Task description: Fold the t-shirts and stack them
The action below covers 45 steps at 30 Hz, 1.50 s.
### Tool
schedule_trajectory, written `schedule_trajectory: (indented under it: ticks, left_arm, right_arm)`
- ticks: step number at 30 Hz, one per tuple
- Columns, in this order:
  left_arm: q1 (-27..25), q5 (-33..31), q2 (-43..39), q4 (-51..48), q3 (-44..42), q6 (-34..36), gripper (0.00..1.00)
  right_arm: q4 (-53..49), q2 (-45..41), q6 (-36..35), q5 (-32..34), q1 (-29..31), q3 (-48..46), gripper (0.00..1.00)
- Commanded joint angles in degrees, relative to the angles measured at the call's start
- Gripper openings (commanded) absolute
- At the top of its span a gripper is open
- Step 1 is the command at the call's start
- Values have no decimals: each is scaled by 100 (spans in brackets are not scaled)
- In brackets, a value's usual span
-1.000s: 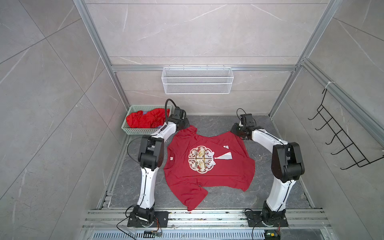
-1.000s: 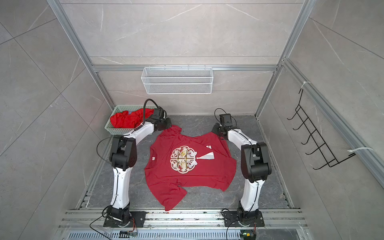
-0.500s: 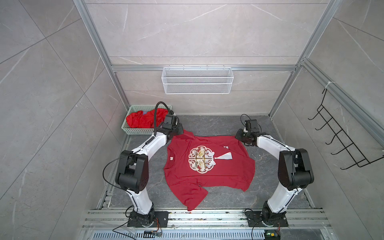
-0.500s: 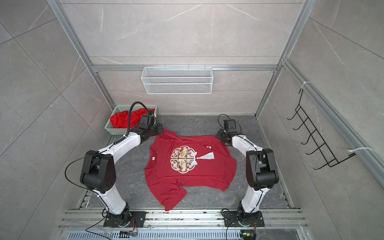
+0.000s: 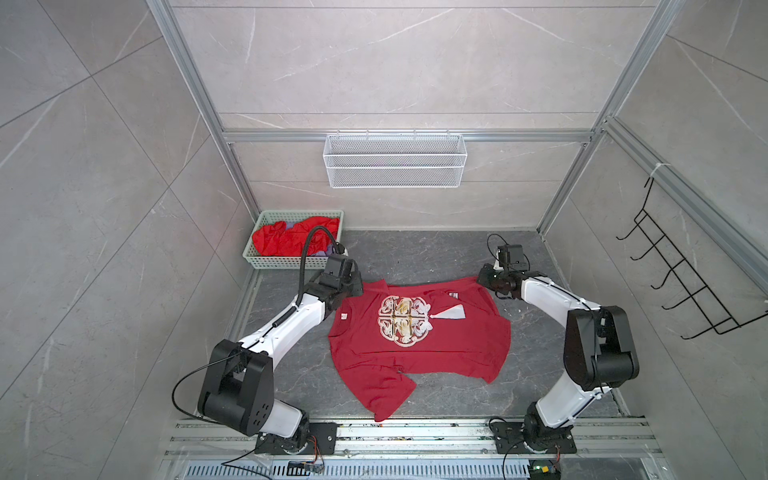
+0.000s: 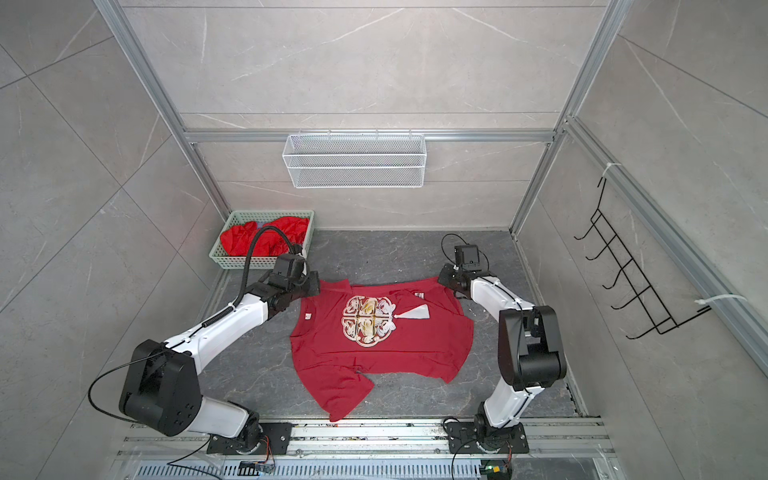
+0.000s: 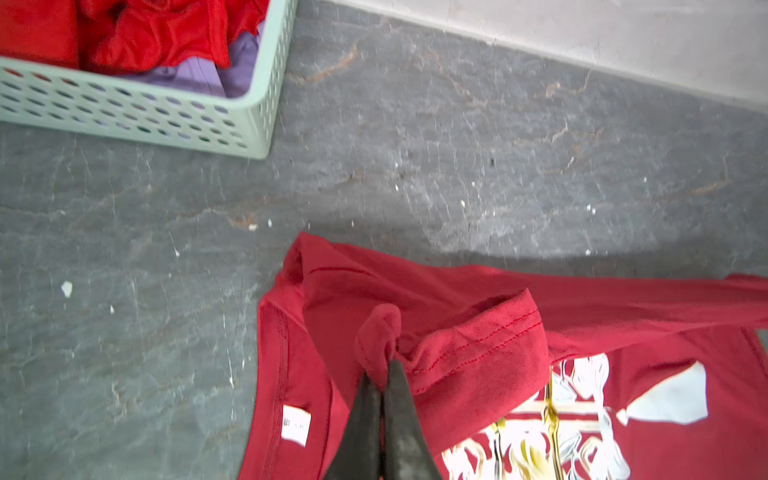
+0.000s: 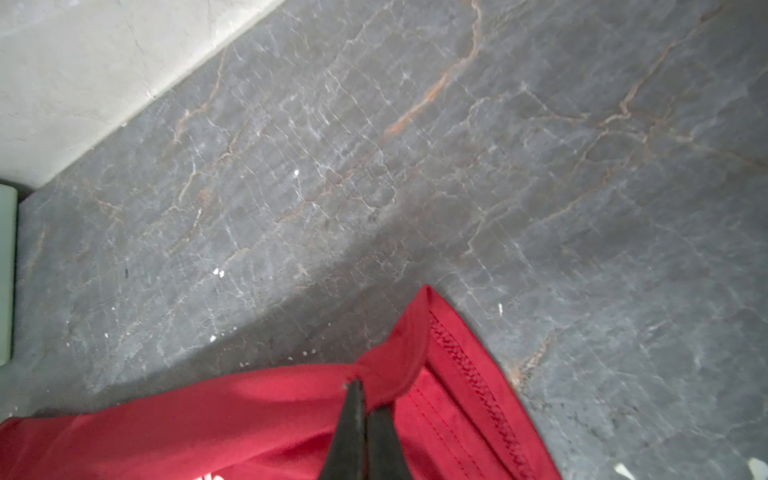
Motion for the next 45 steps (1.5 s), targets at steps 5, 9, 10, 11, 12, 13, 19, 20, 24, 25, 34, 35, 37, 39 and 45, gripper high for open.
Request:
schedule_trajectory:
  ticks: [5, 9, 10, 11, 12, 13, 19, 20, 24, 25, 34, 35, 37, 39, 45]
  left_arm:
    - [-38, -400, -388, -86, -530, -498, 0]
    - [-97, -437, -323, -22, -717, -636, 0]
    - [-105, -431, -286, 6, -750, -675, 0]
    - [-114, -431, -247, 26, -757, -706, 0]
    - [-117, -409, -213, 36, -758, -718, 0]
    - [-130, -392, -172, 56, -758, -733, 0]
    - [-170, -329, 43, 192, -695, -737, 0]
    - [-174, -328, 95, 188, -602, -673, 0]
    - [-164, -456, 414, 21, 94, -202, 0]
    - [-167, -496, 521, 19, 277, -65, 0]
    - [19, -460, 1805, 108, 2047, 793, 0]
    - [55, -428, 1928, 115, 2196, 839, 0]
    - [104, -403, 2133, 114, 2457, 934, 0]
    - [146, -474, 2298, 116, 2666, 1040, 0]
    - [435, -305, 2476, 214, 3048, 1081, 0]
  right_arm:
    - [34, -350, -136, -187, -53, -348, 1]
    - [83, -526, -103, -215, -53, -679, 1]
    - [111, -540, -88, -239, -53, -752, 1]
    - [142, -535, -69, -258, -52, -829, 1]
    - [161, -539, -53, -267, -58, -883, 1]
    - [177, -542, -34, -275, -53, -924, 1]
    - [256, -496, 30, -272, -53, -1028, 1]
    - [201, -441, -10, -265, -53, -922, 1]
    - [76, -186, -97, -278, -53, -372, 1]
    - [61, -124, -101, -278, -52, -260, 1]
    - [-64, 718, 112, -248, -71, 908, 1]
    - [-68, 785, 139, -234, -70, 972, 1]
    - [-68, 890, 181, -224, -76, 1087, 1]
    - [-67, 980, 227, -194, -97, 1162, 1]
    - [-64, 1192, 362, -148, -192, 1330, 1]
